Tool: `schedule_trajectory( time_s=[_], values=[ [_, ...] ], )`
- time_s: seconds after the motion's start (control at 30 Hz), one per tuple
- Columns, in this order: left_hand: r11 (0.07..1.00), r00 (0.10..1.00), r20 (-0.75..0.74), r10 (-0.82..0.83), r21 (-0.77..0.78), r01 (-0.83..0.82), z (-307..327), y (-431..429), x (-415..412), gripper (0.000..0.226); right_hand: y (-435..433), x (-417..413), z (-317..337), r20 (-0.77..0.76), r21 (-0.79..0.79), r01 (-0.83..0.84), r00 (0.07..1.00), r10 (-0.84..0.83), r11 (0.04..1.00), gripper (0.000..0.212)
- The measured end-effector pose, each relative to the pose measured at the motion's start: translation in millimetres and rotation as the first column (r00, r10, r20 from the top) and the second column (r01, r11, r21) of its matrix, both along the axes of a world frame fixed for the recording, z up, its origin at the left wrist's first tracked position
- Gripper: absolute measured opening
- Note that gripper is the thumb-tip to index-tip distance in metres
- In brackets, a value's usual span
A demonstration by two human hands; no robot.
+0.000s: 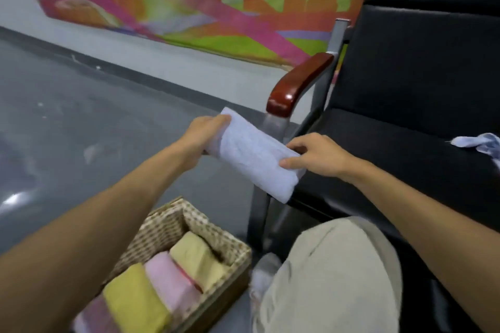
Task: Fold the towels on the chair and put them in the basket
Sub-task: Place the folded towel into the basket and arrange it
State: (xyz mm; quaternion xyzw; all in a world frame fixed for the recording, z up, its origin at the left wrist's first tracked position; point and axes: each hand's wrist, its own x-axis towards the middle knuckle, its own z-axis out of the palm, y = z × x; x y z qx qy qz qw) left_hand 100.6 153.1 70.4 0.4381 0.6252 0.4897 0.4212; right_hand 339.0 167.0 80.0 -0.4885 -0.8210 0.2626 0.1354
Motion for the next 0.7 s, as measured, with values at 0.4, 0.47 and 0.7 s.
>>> schedule_trajectory(
  time_s=[0.4,0.47,0.7],
  values=[
    [0.894,0.779,-0.516,-0.357,-0.431,0.124,-151.2,-163.1,-219.5,0.048,-107.6,-222.5,-188.1,0.067,-0.473,-0.363,0.893,0.444,0.802,0.032],
    [0.850,0.681,-0.586,-0.439,-0.516,0.105,-177.5,-173.5,-231.2,0.051,-132.5,-241.1,-217.6,0.040,-0.511,-0.352,0.901,0.431,0.784,0.037],
    [0.756,0.345,-0.685,-0.641,-0.642,0.128,-259.2,-198.4,-245.6,0.033,-193.0,-292.1,-291.0,0.046,-0.585,-0.393,0.857,0.513,0.709,0.024]
  ],
)
